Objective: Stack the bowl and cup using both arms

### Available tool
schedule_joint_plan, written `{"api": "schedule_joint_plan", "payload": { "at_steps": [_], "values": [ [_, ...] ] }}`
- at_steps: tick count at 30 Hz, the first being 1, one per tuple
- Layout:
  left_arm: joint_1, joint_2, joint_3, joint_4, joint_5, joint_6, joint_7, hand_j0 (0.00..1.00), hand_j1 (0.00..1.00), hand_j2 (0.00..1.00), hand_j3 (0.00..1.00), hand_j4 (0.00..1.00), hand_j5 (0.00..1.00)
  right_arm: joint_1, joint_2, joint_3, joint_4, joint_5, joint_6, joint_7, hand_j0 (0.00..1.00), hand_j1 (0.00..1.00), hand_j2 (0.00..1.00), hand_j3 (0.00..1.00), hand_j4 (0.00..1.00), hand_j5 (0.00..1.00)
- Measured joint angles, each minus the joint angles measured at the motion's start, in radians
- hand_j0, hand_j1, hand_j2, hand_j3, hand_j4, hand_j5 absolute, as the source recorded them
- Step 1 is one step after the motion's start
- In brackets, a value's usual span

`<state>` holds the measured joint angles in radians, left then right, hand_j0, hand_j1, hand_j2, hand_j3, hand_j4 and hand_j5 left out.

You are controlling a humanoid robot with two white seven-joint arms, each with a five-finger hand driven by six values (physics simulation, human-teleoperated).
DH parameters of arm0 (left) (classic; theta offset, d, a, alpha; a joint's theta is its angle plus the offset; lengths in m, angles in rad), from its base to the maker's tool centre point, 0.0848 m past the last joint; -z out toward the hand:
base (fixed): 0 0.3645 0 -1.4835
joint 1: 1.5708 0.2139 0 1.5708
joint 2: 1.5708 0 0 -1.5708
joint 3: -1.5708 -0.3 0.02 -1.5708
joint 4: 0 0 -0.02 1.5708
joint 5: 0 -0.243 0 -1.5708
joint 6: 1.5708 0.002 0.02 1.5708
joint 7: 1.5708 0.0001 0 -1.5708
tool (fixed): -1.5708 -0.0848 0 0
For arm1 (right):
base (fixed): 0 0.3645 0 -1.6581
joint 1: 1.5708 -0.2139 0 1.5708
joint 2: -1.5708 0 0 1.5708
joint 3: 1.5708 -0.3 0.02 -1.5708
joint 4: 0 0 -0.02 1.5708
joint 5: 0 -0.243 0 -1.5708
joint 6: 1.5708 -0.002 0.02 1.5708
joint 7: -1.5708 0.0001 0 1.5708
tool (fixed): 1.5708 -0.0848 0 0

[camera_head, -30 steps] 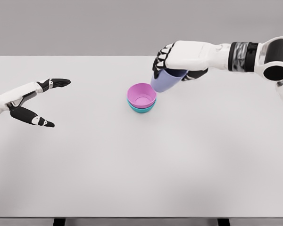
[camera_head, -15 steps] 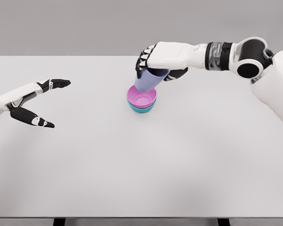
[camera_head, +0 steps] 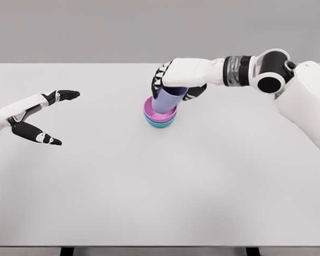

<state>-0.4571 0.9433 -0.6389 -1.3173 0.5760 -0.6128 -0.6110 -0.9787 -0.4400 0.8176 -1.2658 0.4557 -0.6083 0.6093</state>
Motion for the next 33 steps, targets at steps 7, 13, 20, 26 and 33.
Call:
{"api": "schedule_joint_plan", "payload": {
  "at_steps": [7,13,20,26,33],
  "values": [
    [0.0,0.0,0.0,0.001,0.0,0.0,0.0,1.0,1.0,1.0,1.0,1.0,1.0,-0.002,0.003,0.023,0.0,0.0,0.0,0.0,0.61,0.61,0.61,0.61,0.61,0.61],
    [0.0,0.0,0.0,0.001,0.0,0.0,0.0,1.0,1.0,1.0,1.0,1.0,1.0,-0.002,0.005,0.032,0.001,0.0,0.0,0.0,0.61,0.61,0.61,0.61,0.61,0.61],
    [0.0,-0.001,0.0,0.0,0.0,0.0,0.0,1.0,1.0,1.0,1.0,1.0,1.0,-0.017,0.019,0.058,0.019,0.001,0.0,0.0,0.61,0.61,0.61,0.61,0.61,0.61],
    [0.0,-0.001,0.0,0.0,0.0,0.0,0.0,1.0,1.0,1.0,1.0,1.0,1.0,-0.017,0.022,0.062,0.022,0.017,0.0,0.001,0.95,0.95,0.95,0.95,0.95,0.95],
    [0.0,-0.001,0.0,0.0,0.0,0.0,0.0,1.0,1.0,1.0,1.0,1.0,1.0,-0.02,0.021,0.059,0.016,0.042,-0.002,0.002,0.97,0.97,0.97,0.97,0.97,0.97]
  ]
}}
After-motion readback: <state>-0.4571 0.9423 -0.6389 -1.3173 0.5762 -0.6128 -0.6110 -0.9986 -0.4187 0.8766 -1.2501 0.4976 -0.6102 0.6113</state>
